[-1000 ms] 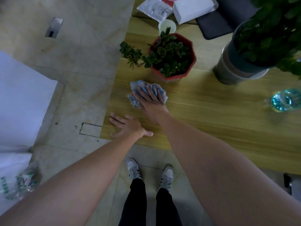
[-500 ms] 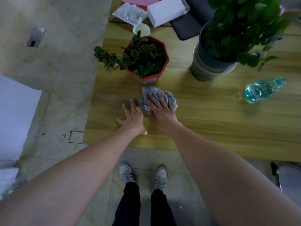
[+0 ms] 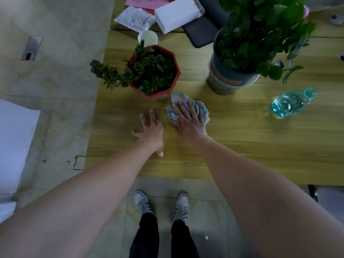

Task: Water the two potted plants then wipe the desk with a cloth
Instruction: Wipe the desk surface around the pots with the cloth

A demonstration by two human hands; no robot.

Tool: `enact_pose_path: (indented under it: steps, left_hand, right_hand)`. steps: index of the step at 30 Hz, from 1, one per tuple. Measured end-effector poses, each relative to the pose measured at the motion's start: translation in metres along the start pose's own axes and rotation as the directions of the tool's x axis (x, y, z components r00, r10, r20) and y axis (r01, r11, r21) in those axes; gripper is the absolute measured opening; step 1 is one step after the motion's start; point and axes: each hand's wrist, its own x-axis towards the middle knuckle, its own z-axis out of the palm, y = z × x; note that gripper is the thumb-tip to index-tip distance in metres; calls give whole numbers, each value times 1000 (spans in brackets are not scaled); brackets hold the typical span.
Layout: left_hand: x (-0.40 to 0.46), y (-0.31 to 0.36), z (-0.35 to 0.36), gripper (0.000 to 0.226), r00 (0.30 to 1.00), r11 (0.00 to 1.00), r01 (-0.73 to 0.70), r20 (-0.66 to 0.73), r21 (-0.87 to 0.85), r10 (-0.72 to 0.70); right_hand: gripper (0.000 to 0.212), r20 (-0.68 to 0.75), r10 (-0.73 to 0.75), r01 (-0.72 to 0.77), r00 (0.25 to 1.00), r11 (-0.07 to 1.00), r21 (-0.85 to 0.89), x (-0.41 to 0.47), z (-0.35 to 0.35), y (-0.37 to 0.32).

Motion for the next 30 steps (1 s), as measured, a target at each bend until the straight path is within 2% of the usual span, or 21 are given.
enact_pose_path:
  steps: [10, 19, 30]
  left_hand:
    - [8, 3, 0, 144, 1000, 999, 1, 25, -53, 0]
    - [9, 6, -2, 146, 1000, 998, -2, 22, -59, 4]
    - [8, 5, -1, 144, 1000, 997, -4, 2, -78, 4]
  right_hand:
    - [60, 44, 124, -125, 991, 992, 9, 49, -17, 12]
    - [59, 65, 142, -142, 988, 990, -4, 85, -30, 19]
    - [59, 55, 134, -131, 989, 990, -57, 84, -30, 17]
